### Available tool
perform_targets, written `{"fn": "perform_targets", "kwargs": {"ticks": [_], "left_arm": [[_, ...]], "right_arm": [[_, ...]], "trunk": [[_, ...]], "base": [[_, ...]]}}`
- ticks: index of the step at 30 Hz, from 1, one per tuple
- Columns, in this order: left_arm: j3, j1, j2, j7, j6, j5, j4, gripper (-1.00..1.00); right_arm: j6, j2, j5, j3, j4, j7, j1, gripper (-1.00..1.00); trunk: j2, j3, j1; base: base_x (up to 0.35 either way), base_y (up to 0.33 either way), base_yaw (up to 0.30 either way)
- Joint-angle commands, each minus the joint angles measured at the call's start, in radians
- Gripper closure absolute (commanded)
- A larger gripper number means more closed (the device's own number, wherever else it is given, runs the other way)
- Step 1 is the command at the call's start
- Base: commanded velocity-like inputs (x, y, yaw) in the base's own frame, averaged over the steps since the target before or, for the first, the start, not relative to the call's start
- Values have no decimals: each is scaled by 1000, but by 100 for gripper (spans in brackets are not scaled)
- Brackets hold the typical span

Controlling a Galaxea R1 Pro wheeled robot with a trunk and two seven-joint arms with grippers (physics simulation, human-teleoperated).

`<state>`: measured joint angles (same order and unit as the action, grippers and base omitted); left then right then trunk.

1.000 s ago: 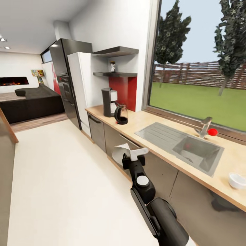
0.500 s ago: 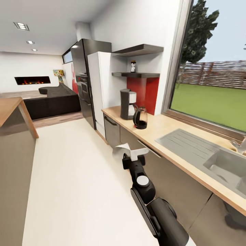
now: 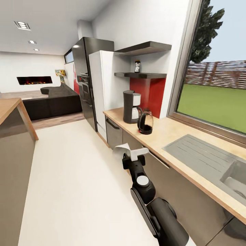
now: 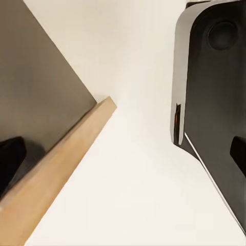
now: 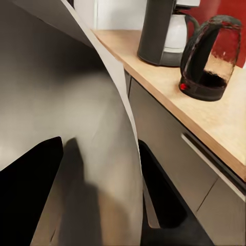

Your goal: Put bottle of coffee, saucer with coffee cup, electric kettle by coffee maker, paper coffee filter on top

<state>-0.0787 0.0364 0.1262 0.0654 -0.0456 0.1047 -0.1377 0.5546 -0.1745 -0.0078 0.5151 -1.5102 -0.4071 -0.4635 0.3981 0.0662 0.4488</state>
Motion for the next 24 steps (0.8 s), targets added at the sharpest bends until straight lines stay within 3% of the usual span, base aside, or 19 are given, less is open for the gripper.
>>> {"fn": "perform_targets", "kwargs": {"ticks": [1, 11, 20, 24], "left_arm": [[-8, 0, 0, 1, -2, 10, -2, -100], [-7, -1, 0, 8, -25, 12, -28, -100], [-10, -1, 9, 8, -186, 12, -116, -100], [-10, -1, 16, 8, -219, 12, -174, -100]], "right_arm": [[6, 0, -1, 2, -1, -6, -1, 100], [5, 0, 0, 0, -1, -6, -1, 100], [4, 0, 0, -1, -1, -6, -1, 100], [4, 0, 0, 0, -1, -6, -1, 100]], "trunk": [[2, 2, 1], [2, 2, 1], [2, 2, 1], [2, 2, 1]], "base": [[335, 1, 0], [306, -16, 0], [37, -6, 0], [2, 0, 0]]}}
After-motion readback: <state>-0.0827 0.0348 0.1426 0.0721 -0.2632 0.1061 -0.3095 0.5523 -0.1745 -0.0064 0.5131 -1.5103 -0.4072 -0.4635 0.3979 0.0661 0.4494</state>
